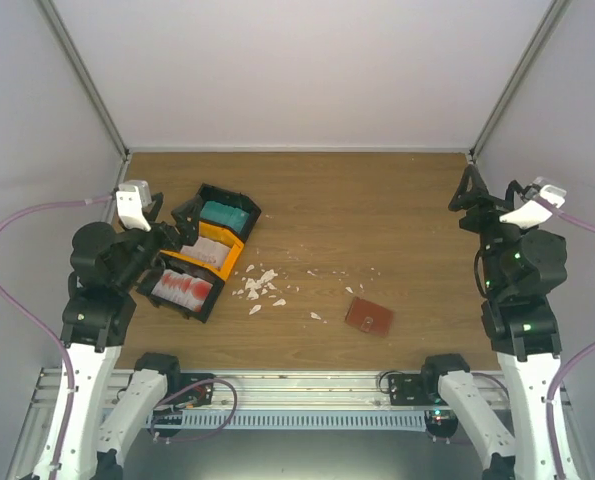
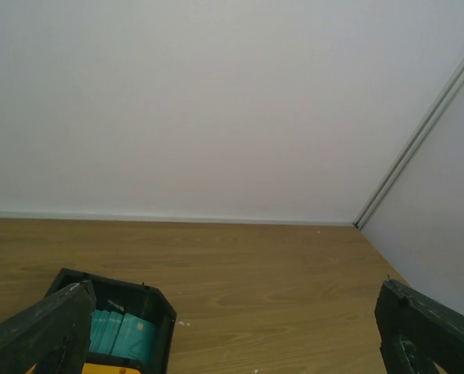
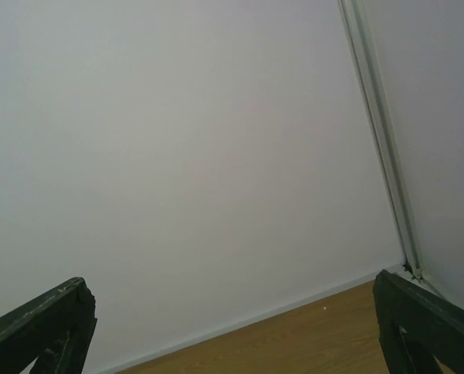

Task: Put the credit cards into the card holder
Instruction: Move the storage box to the center of the board.

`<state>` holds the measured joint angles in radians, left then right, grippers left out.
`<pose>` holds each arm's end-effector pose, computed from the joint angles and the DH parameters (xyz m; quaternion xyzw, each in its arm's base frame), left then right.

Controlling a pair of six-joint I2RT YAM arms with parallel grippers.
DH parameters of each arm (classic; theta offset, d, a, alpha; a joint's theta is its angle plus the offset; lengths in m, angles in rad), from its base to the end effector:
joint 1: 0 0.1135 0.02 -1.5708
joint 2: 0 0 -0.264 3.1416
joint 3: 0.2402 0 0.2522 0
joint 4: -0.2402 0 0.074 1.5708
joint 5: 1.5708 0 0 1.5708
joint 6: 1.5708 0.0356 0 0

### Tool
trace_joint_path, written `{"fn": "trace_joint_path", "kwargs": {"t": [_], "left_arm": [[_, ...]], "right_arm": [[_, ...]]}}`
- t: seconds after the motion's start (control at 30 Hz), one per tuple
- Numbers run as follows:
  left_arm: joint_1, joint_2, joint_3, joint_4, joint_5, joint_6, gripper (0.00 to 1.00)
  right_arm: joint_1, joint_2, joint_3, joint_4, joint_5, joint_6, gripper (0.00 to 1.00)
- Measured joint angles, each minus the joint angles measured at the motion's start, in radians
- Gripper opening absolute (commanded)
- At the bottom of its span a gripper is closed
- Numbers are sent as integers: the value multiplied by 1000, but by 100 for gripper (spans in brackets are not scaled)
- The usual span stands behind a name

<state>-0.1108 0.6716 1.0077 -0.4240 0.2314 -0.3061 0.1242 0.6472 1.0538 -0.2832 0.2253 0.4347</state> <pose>0.1313 -0.0228 0.4057 0.0062 0.7367 -0.2221 0.6387 0.1186 0.0068 0.4380 0.1850 0.6370 0.1338 0.7363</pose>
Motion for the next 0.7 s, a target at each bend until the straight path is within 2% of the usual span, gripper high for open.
{"fn": "trace_joint_path", "kwargs": {"t": [0.17,0.4,0.7], "left_arm": [[43,3,-32,12,76,-27,99],[67,63,-138,3,135,-108,99],[124,198,-229,-277,-79,-316,99]], "right_arm": [[-77,6,-22,14,-135,27,99],[-119,66,-49,23,-316,35,99],[-130,214,-111,24,-549,44,100]]}}
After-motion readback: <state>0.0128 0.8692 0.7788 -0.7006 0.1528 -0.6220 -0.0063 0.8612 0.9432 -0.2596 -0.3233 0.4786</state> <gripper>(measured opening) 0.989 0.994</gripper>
